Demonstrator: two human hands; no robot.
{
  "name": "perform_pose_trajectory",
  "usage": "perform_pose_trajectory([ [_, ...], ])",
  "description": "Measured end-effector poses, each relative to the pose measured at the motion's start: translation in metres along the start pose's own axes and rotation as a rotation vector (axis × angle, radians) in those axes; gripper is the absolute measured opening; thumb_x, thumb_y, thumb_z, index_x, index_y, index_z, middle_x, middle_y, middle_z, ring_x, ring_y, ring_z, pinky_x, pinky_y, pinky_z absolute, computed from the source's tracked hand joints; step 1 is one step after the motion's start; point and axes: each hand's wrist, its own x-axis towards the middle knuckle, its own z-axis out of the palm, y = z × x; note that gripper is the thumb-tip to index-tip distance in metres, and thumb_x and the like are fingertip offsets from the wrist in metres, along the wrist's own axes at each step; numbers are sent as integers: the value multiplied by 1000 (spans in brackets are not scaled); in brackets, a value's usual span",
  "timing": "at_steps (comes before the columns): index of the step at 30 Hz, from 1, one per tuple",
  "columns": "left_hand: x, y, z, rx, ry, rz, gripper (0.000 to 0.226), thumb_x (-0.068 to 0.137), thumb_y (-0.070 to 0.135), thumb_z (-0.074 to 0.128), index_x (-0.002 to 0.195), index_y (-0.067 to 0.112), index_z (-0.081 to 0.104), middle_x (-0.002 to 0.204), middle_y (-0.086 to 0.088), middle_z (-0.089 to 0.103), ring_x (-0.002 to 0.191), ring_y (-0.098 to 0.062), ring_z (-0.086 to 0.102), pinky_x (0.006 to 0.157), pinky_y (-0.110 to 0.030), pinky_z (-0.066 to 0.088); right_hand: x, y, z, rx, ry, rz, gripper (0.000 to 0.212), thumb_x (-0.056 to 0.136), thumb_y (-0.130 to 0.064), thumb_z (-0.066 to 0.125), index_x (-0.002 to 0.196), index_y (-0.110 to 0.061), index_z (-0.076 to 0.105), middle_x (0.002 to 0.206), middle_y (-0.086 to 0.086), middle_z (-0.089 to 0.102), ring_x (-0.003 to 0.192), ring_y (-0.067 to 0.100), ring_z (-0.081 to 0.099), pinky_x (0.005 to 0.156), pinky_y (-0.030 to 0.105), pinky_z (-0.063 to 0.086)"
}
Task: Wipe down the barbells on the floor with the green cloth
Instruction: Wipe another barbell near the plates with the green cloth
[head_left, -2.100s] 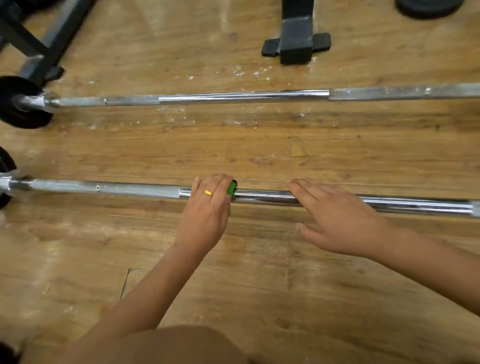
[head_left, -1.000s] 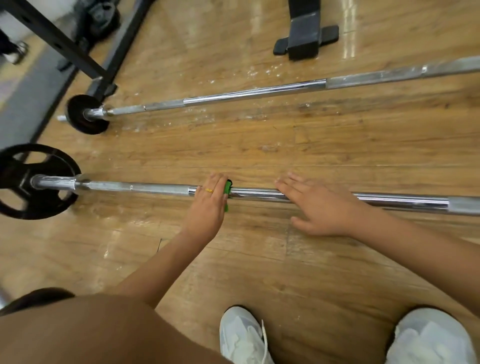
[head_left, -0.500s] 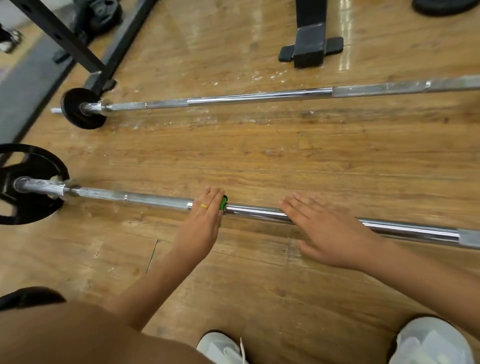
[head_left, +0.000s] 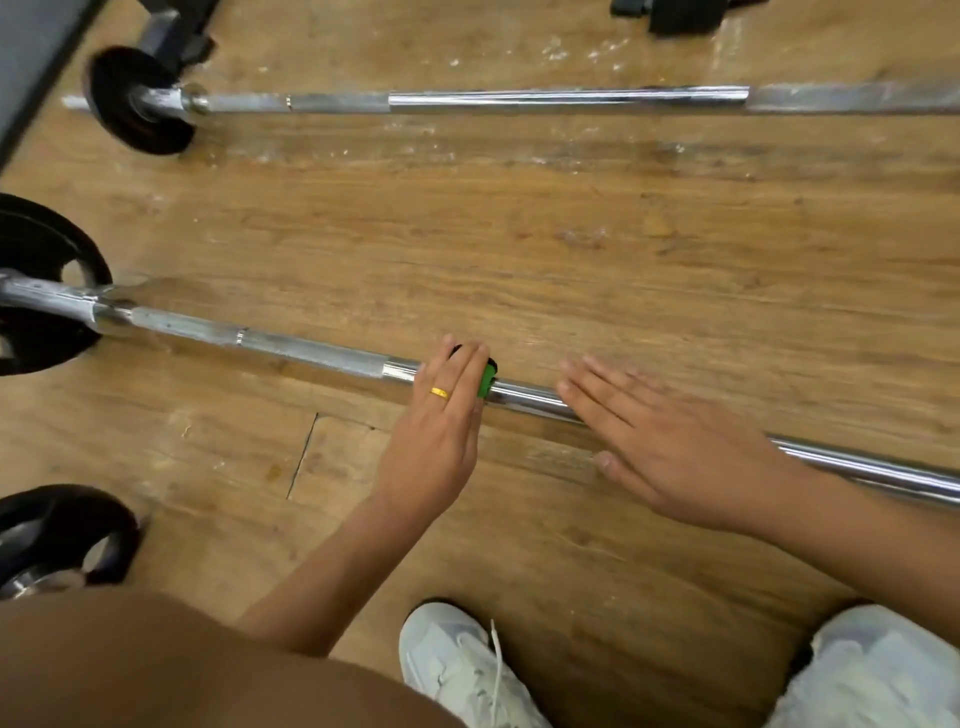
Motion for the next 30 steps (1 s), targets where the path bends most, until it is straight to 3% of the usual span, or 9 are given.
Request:
perform_pose_trajectory([
  [6, -10, -10, -4, -37, 106, -221, 49, 104, 0, 38, 152, 3, 36, 156, -12, 38, 153, -30, 18, 121, -54, 26, -3, -6, 2, 13, -28, 6, 66, 103, -45, 10, 155, -19, -20, 164, 0, -22, 150, 17, -24, 120, 30, -13],
  [10, -14, 6, 0, -36, 32, -55, 53, 101, -2, 38, 153, 0, 34, 157, -15, 36, 154, -32, 17, 125, -40, 16, -6, -9, 3, 1, -26, -5, 67, 100, -48, 6, 156, -18, -15, 165, 1, -13, 153, 19, -15, 122, 32, -4],
  [12, -15, -1, -4, -5, -2, -10, 55, 99, 2, 35, 154, 4, 32, 159, -12, 35, 154, -29, 19, 123, -43, 14, -6, -11, 2, 5, -21, -6, 68, 99, -48, 9, 157, -16, -7, 166, 4, -4, 154, 21, -6, 123, 34, 2],
  [18, -27, -39, -25, -33, 79, -259, 53, 100, -4, 39, 153, 1, 36, 157, -14, 37, 153, -31, 19, 119, -60, 23, -8, -15, 5, -15, -65, 0, 76, 102, -41, 39, 158, -14, -4, 167, 5, -2, 154, 23, -4, 125, 41, 12],
  [21, -25, -22, -15, -43, 40, -115, 56, 96, -9, 42, 151, 1, 37, 155, -14, 38, 152, -30, 19, 121, -56, 23, -9, -18, 1, -34, -63, 1, 72, 99, -45, 26, 159, -11, 5, 167, 8, 7, 154, 25, 3, 123, 44, 21],
  [23, -26, -21, -12, -19, 12, -42, 60, 94, -11, 44, 152, 3, 37, 157, -12, 39, 153, -28, 21, 122, -50, 19, -9, -18, 2, -44, -62, -7, 73, 97, -47, 19, 159, -11, 5, 167, 7, 6, 154, 25, 3, 124, 43, 20],
  [26, -29, -42, -20, -23, 68, -215, 56, 99, -7, 41, 153, 5, 36, 158, -11, 38, 154, -26, 20, 123, -56, 18, -10, -18, 7, -50, -58, -12, 70, 101, -46, 20, 158, -15, -6, 167, 3, -4, 154, 21, -6, 125, 38, 11],
  [28, -29, -47, -24, -43, 127, -330, 50, 102, -3, 39, 152, 4, 38, 157, -11, 39, 154, -28, 19, 119, -60, 25, -11, -18, 6, -59, -53, -7, 72, 99, -46, 19, 159, -15, -4, 167, 3, -2, 155, 20, -5, 125, 39, 11],
  [30, -26, -32, -21, -43, 135, -295, 48, 102, -4, 40, 149, 3, 41, 153, -12, 43, 151, -29, 21, 114, -59, 34, -11, -19, 5, -69, -48, 3, 73, 97, -47, 20, 159, -12, 5, 167, 5, 6, 155, 23, 3, 124, 40, 12],
])
